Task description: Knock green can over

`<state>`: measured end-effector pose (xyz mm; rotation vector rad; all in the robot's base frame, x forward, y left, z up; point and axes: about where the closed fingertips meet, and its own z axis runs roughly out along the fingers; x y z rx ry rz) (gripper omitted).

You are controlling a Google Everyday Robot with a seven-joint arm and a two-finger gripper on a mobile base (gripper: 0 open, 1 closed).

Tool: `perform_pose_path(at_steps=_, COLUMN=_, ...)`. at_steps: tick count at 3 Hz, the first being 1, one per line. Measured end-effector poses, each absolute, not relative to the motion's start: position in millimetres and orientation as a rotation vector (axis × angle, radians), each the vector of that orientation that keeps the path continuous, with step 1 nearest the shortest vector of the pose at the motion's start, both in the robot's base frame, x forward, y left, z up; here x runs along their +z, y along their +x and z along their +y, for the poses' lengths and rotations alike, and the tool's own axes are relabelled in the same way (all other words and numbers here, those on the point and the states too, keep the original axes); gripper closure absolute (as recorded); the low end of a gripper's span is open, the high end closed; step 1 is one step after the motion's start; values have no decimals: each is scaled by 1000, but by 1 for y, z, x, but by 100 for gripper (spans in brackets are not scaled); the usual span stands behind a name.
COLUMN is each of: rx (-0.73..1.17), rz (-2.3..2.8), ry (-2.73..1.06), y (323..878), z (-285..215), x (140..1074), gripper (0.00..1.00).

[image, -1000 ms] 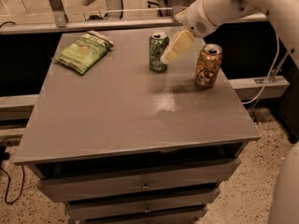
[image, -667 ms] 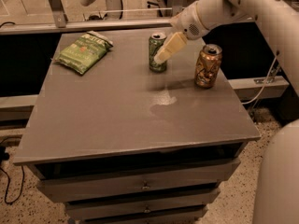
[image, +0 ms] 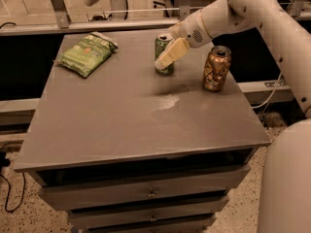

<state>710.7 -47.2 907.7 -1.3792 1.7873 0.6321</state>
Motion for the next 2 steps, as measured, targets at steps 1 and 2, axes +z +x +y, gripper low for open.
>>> perform_pose_path(at_steps=1, rx=718, rz=1729, ry=-1415, y=682, z=-34, x=924, gripper=0)
perform_pose_path(at_steps=2, rx=806, rz=1660, ry=-1459, y=642, z=-19, x=947, gripper=0)
